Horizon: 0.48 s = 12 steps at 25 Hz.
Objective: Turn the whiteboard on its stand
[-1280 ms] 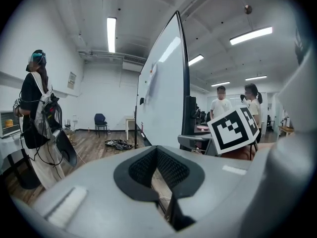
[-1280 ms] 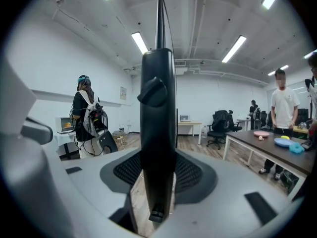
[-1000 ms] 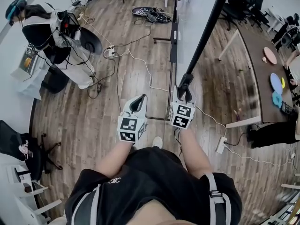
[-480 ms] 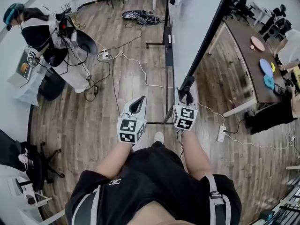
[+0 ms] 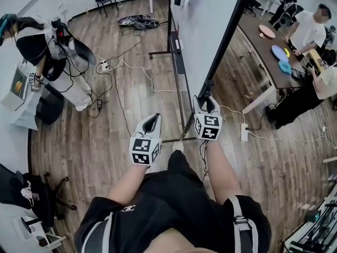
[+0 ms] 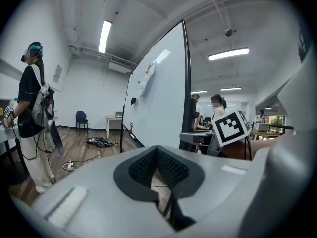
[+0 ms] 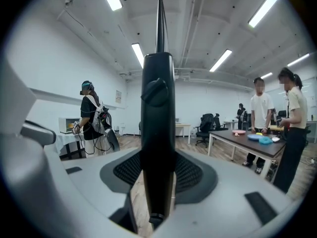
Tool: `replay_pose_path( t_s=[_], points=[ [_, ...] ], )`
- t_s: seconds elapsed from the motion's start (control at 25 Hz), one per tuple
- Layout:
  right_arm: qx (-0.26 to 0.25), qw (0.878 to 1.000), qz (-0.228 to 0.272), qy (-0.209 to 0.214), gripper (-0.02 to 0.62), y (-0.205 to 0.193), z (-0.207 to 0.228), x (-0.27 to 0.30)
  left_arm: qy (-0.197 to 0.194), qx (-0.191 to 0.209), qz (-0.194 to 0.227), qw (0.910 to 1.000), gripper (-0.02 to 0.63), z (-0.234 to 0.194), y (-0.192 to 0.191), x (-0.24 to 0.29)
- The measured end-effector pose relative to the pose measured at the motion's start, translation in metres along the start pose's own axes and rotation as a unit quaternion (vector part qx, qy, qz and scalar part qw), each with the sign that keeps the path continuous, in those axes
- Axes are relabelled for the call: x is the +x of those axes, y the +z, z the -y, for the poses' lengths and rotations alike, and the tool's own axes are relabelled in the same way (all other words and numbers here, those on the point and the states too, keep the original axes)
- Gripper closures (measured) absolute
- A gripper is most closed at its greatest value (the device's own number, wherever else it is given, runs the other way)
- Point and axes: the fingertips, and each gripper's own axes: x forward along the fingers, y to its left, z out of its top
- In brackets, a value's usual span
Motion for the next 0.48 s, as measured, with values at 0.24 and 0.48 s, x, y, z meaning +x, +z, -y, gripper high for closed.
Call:
replay_pose_path(
  t_s=[0.24,0.48],
  points=[
    [0.003,1.0,-0.015,-0.004,0.4,-0.012,-0.004,-0.044,-0.041,0.01,0.003,0.9991,0.598,0.036,0.005,-0.03],
    [0.009,1.0,-0.018,-0.007,0.4,-0.019,-0.007,-0.081,-0.056,0.009,0.003,0.9984,0.598,0.057,0.0,-0.048]
  ],
)
